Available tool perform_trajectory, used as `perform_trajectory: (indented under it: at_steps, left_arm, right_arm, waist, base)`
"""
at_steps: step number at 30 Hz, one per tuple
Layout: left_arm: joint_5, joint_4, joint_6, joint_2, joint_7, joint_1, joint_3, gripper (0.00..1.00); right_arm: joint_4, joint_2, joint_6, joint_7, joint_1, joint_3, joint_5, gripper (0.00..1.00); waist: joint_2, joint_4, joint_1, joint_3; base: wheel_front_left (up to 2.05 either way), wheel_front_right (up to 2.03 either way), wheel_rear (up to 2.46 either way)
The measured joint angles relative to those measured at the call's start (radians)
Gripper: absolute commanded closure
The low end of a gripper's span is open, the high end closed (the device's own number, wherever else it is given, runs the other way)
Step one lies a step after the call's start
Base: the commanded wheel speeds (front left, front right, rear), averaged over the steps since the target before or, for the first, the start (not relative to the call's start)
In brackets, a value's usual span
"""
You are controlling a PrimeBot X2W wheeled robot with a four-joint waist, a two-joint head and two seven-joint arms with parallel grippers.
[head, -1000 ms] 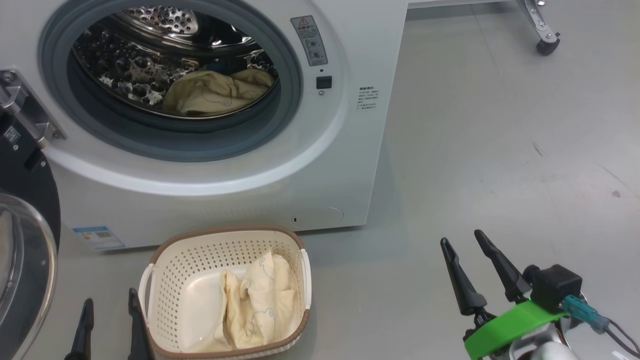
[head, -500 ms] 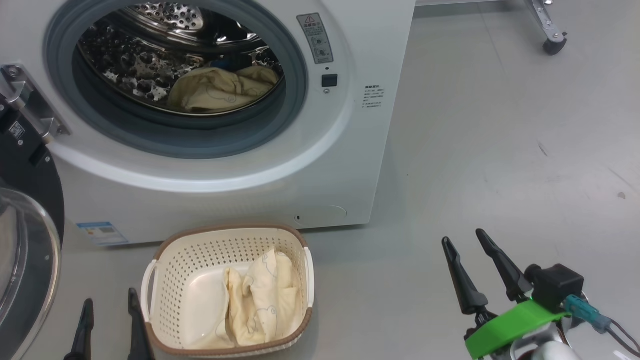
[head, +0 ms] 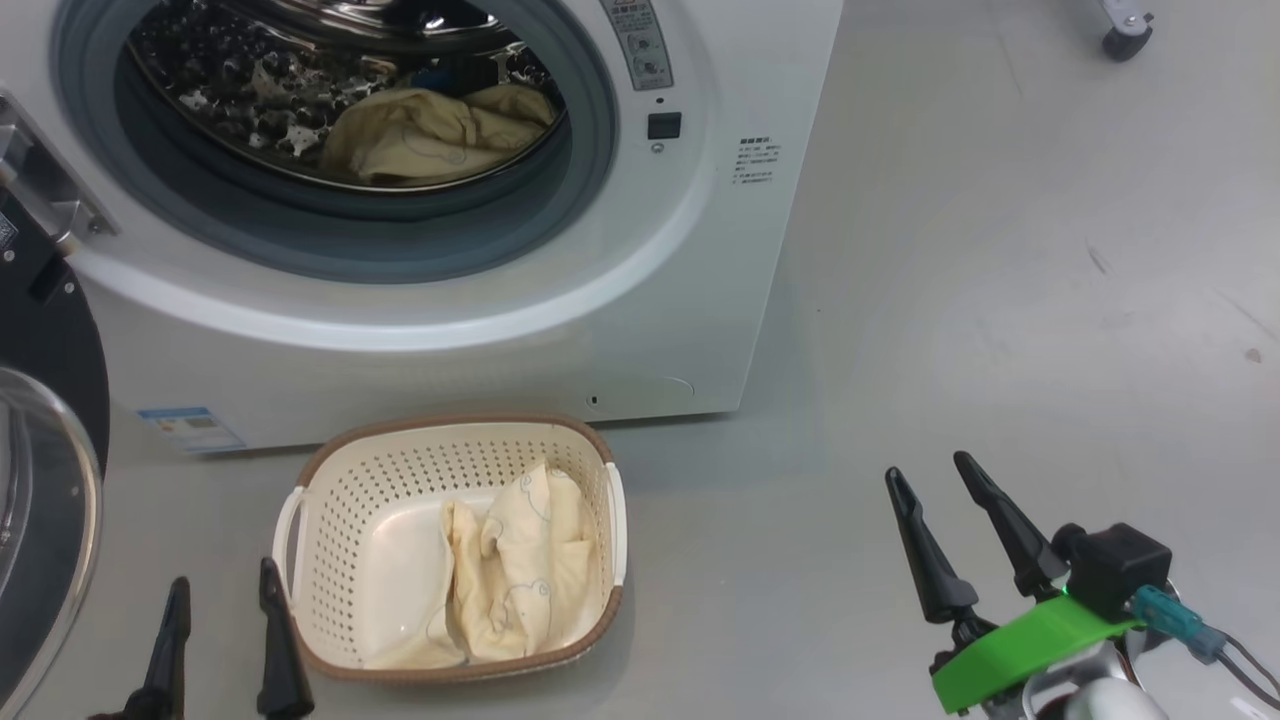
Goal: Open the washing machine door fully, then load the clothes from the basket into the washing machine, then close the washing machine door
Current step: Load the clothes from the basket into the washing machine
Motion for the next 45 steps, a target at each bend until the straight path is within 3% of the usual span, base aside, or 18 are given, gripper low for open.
perform_trajectory:
  at_steps: [17, 25, 37, 45]
  left_arm:
    - [0.011, 0.019, -0.036, -0.018, 0.0, -0.155, 0.013, 0.0]
    - [0.021, 0.08, -0.08, -0.017, 0.0, -0.307, 0.009, 0.0]
    - [0.002, 0.341, -0.151, -0.001, 0.001, -0.639, -0.011, 0.0]
    - [-0.021, 0.54, -0.183, -0.009, 0.019, -0.756, -0.043, 0.0]
  right_arm:
    - [-0.017, 0.002, 0.0, 0.0, -0.094, -0.009, -0.002, 0.0]
    - [-0.018, 0.005, 0.0, 0.0, -0.158, 0.011, -0.002, 0.0]
    - [-0.026, 0.013, 0.0, 0.0, -0.251, 0.034, -0.002, 0.0]
    - [-0.029, 0.026, 0.0, 0.0, -0.285, 0.044, -0.008, 0.0]
  waist:
    - [0.0, 0.0, 0.0001, 0.2]
    - [0.0, -0.019, 0.0002, 0.308]
    - [0.0, -0.072, 0.0002, 0.47]
    - [-0.0001, -0.105, 0.0002, 0.573]
  base:
    - [0.0, 0.0, 0.0]
    - [0.0, 0.0, 0.0]
    - [0.0, 0.0, 0.0]
    - [0.0, 0.0, 0.0]
